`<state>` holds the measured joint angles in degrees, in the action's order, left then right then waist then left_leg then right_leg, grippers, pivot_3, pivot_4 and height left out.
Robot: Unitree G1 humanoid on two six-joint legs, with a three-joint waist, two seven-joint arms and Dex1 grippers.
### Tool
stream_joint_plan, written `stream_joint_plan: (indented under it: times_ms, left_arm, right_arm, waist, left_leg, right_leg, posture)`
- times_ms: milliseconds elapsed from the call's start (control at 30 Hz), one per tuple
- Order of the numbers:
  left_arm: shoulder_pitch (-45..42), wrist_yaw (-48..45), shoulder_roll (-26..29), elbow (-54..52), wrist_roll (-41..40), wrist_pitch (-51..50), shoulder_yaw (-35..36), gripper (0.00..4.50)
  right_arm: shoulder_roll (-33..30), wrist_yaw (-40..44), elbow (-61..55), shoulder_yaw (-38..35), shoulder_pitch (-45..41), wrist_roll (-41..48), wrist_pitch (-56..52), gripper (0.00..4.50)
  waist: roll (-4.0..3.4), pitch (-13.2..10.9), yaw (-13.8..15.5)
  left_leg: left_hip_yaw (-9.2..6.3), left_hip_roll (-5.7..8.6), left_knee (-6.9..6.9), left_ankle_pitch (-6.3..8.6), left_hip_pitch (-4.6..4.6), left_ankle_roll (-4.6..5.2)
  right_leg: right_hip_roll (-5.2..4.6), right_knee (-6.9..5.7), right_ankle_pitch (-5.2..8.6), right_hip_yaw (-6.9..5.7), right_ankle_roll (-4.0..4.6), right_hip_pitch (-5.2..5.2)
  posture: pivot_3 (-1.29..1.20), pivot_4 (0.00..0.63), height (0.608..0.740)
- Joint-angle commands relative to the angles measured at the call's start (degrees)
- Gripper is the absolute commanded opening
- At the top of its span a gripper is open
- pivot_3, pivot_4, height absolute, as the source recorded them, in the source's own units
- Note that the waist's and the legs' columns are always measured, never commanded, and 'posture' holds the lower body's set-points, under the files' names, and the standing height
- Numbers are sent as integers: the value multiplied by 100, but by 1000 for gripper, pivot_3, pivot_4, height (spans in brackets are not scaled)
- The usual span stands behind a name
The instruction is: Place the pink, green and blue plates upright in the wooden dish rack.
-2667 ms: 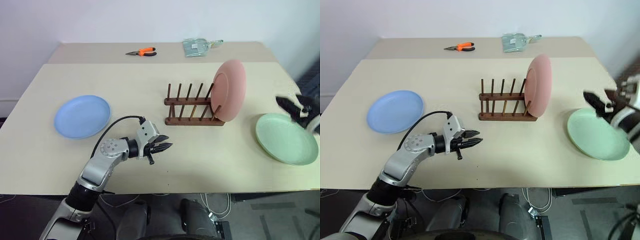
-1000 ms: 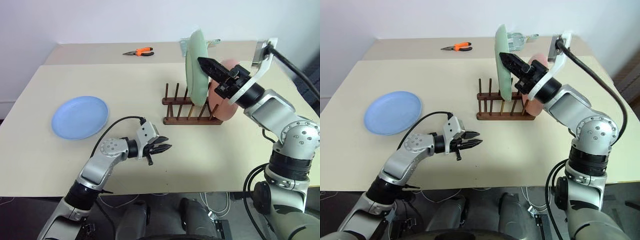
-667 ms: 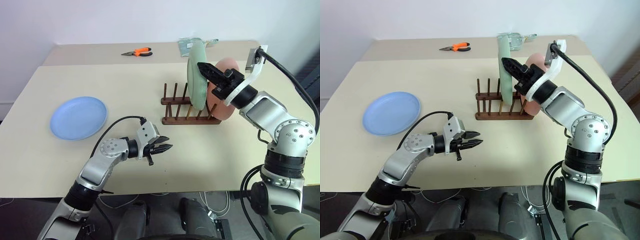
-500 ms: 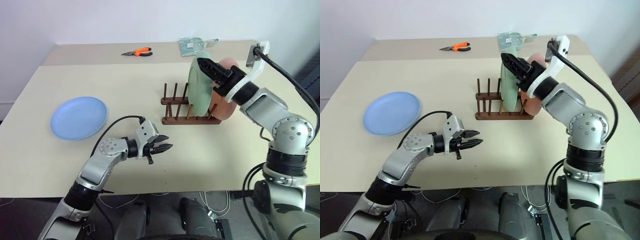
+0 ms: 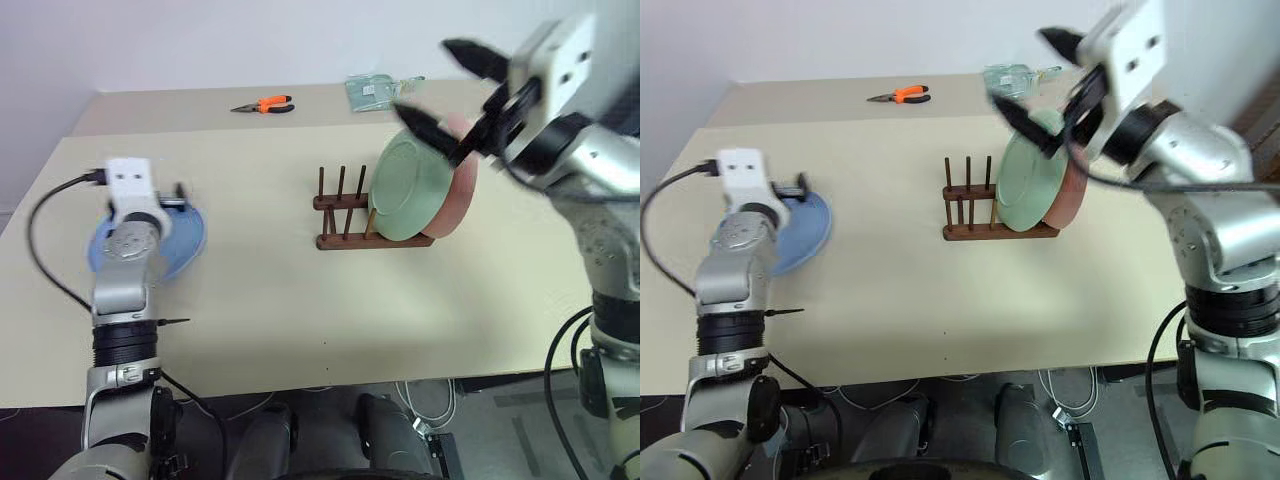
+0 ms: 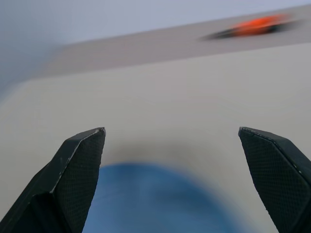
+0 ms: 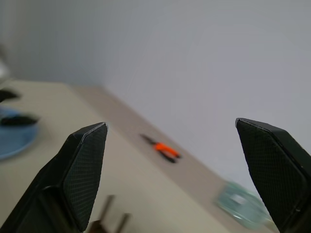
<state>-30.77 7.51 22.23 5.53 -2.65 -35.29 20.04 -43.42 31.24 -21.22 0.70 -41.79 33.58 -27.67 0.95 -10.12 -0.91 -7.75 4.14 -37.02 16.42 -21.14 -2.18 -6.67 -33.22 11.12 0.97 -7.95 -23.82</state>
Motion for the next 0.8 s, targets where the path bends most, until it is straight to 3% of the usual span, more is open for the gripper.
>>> stream_joint_plan:
  times_ms: [33,233,300,367,567,700,800]
  left_arm:
    - [-130,695,-4,-294,21,-747,713,4500]
    - [40,747,-541,-660,-714,-2233,1759,4500]
    - [31,734,-798,-813,-1008,-2421,2096,4003]
    - [33,724,-1026,-947,-1276,-2451,2359,3250]
    - [-64,537,-1155,-1090,-1641,-2286,2277,68]
    - [-372,-198,-1257,-1539,-1966,-1298,1589,23]
    - [-665,-682,-1312,-1955,-2312,-1055,1123,23]
  right_arm:
    - [268,210,-251,336,164,-268,132,4429]
    - [636,362,-213,424,415,-503,163,4429]
    - [680,405,-203,427,477,-600,200,4500]
    - [722,423,-208,411,524,-676,212,4500]
    - [712,595,-196,446,602,-861,112,4500]
    - [610,820,-301,766,608,-1339,319,4500]
    - [510,1028,-264,1440,512,-2343,1070,4500]
  waist:
    - [14,0,22]
    - [25,4,162]
    - [29,6,175]
    - [28,7,162]
    - [27,7,174]
    - [34,5,178]
    - [57,-7,155]
  left_leg:
    - [-3,0,-1,-1,-2,-2]
    - [-13,11,-15,-7,-15,-12]
    - [-18,10,-14,-7,-15,-15]
    - [-19,10,-13,-9,-14,-18]
    - [-17,9,-9,-13,-9,-26]
    - [-18,11,-13,-14,-11,-28]
    - [-17,10,-14,-15,-17,-29]
  right_leg:
    - [0,-1,0,-1,0,0]
    - [-4,-2,-6,-3,-6,-1]
    - [-4,-5,-6,-8,-5,-2]
    - [-4,-7,-6,-8,-5,-2]
    - [-3,-11,-7,-8,-4,-1]
    - [-3,-8,-8,-10,-3,4]
    - [-3,-6,-9,-11,-1,-1]
  posture:
    - [0,150,740]
    - [0,150,740]
    - [0,150,740]
    - [0,150,740]
    - [0,150,740]
    - [0,150,740]
    - [0,150,740]
